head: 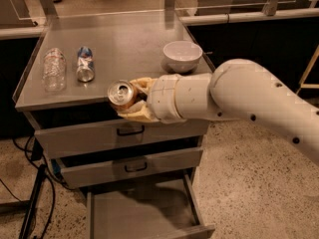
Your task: Pick orange can from bottom drawer and place on counter
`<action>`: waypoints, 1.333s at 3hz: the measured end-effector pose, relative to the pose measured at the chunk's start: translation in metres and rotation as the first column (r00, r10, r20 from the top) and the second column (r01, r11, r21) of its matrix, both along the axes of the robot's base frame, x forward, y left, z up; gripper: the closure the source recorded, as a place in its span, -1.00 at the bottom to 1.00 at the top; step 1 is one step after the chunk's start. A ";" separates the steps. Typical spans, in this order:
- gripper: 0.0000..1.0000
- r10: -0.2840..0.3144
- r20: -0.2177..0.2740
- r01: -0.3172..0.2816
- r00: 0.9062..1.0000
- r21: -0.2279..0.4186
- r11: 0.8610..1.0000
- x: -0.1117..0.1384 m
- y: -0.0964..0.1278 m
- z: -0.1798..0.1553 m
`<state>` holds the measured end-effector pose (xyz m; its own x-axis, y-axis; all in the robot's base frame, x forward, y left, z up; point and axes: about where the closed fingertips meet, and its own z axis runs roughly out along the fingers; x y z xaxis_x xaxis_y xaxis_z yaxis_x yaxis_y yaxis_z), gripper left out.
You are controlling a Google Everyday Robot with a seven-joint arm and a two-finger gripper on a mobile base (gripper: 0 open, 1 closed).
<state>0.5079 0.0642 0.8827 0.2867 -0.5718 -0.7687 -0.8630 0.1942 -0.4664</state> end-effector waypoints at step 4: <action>1.00 0.012 -0.049 -0.010 0.999 0.039 0.999 0.075 0.001 0.048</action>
Offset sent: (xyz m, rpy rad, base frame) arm 0.0637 -0.0138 0.0515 0.0508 0.0156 -0.0246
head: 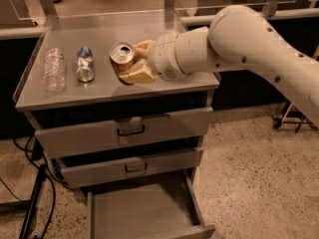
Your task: Pick orange can from bottom drawer and place on counter
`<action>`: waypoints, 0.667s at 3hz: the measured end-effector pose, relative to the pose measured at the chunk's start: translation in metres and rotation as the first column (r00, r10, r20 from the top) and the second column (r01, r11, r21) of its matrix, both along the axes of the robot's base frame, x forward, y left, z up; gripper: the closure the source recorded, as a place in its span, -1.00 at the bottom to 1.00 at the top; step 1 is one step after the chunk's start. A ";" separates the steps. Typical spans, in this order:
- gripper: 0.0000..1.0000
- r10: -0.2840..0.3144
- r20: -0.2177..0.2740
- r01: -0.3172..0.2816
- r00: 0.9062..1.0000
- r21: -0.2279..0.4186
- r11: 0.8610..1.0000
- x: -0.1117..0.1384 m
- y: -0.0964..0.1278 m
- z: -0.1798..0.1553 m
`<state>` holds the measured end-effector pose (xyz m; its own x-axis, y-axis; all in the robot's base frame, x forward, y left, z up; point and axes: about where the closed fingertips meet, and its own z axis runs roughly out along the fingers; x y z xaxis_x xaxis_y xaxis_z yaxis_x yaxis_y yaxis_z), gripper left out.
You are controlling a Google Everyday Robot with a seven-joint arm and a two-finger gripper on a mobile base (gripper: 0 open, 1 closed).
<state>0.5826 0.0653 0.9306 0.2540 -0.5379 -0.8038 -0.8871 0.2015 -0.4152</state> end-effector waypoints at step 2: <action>1.00 0.045 -0.129 -0.053 0.991 -0.057 0.997 0.037 0.015 -0.014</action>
Offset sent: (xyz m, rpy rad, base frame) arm 0.0529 0.0181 -0.0192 -0.0983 0.1828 0.0586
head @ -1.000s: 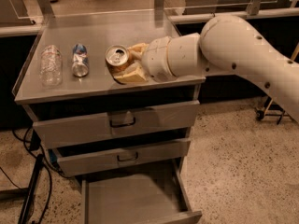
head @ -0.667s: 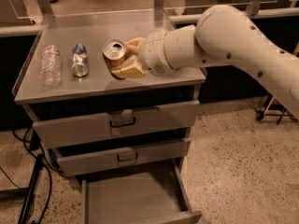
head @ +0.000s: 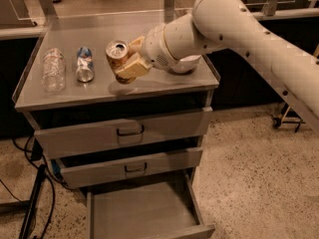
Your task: Pick orange can from bottom drawer and place on counter
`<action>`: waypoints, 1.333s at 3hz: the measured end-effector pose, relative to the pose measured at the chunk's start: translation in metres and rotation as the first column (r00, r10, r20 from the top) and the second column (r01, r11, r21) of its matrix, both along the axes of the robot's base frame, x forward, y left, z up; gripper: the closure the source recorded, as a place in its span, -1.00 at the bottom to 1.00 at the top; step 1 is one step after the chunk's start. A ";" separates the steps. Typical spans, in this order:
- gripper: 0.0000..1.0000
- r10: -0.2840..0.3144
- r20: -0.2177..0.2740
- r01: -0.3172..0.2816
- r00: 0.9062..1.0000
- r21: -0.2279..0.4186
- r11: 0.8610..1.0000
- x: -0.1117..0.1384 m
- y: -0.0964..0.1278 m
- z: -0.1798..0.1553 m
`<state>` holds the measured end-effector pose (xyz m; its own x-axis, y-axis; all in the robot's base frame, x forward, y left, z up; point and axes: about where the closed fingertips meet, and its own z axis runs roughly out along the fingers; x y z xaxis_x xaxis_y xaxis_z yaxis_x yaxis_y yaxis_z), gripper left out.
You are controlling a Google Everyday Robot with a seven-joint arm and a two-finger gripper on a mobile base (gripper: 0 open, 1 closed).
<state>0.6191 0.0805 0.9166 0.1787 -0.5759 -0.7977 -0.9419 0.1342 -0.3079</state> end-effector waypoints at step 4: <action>1.00 0.006 -0.130 -0.010 0.991 -0.035 0.999 0.034 -0.006 -0.008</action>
Offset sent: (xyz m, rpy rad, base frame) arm 0.0159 0.0010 -0.0196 -0.0640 0.1399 0.0449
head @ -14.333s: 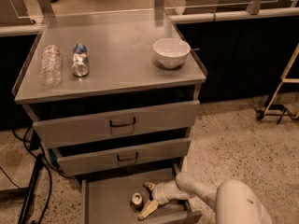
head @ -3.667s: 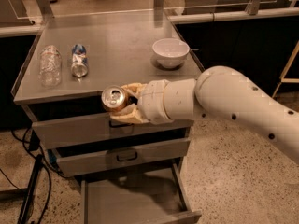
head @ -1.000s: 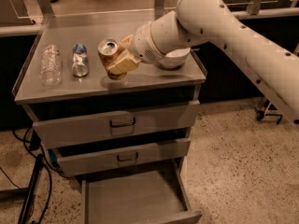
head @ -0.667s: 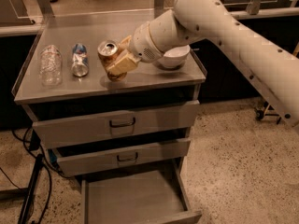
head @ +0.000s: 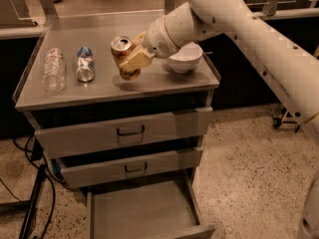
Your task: Pick orange can from bottom drawer and place on counter
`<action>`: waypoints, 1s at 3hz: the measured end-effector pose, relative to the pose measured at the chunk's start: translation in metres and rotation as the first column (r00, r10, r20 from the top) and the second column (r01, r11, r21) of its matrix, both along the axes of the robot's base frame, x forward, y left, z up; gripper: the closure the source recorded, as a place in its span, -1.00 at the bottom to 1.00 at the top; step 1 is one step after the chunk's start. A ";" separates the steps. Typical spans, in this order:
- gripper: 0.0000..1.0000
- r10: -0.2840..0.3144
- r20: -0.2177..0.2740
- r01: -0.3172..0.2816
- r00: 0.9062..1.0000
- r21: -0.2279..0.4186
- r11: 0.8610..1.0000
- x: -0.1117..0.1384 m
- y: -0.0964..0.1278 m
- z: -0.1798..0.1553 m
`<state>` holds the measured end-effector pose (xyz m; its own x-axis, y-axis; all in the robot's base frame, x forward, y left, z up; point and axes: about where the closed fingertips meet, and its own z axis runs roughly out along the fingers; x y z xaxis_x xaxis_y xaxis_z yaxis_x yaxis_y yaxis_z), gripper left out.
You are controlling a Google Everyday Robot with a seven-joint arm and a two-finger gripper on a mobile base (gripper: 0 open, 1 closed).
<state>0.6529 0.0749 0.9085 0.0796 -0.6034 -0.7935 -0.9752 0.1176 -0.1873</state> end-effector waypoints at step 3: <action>1.00 -0.017 -0.078 0.014 0.997 -0.036 0.999 0.016 0.002 -0.013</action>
Offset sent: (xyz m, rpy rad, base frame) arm 0.0179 0.0019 -0.0041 -0.0394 0.0652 -0.0103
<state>0.6691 0.0771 0.8958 0.0089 -0.6318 -0.7751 -0.9852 0.1272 -0.1150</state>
